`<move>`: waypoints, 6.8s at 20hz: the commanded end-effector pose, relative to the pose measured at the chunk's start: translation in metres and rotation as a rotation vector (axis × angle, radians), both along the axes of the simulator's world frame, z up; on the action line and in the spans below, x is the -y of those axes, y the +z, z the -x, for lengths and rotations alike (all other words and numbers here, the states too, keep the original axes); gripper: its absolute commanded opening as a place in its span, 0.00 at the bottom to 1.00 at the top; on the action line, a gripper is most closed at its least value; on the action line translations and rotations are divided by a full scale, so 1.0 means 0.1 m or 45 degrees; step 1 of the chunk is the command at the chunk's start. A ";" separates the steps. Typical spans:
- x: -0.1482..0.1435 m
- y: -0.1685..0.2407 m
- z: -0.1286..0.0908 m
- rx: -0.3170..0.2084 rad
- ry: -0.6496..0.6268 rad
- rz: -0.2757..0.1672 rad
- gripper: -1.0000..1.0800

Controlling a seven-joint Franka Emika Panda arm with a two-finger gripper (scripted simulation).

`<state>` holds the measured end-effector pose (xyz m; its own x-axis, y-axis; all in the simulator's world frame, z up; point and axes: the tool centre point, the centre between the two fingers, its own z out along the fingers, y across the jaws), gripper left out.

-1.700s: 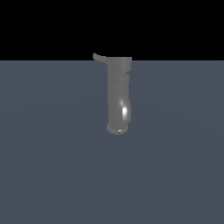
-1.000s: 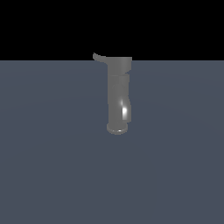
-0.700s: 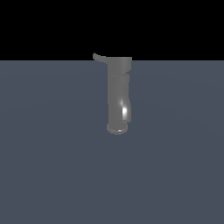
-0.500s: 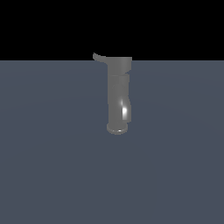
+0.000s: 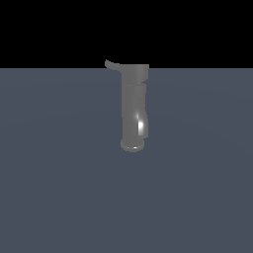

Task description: Turn on the faucet by rotating a designated handle.

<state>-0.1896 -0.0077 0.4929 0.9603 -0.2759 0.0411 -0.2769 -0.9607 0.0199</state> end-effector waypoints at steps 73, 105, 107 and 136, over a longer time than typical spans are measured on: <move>-0.58 -1.96 -2.34 -0.012 -1.669 -0.061 0.00; -0.43 -1.96 -1.49 -0.010 -1.669 -0.063 0.00; -0.40 -1.96 -1.43 -0.011 -1.670 -0.062 0.00; 0.52 -1.96 -1.44 -0.013 -1.644 -0.062 0.00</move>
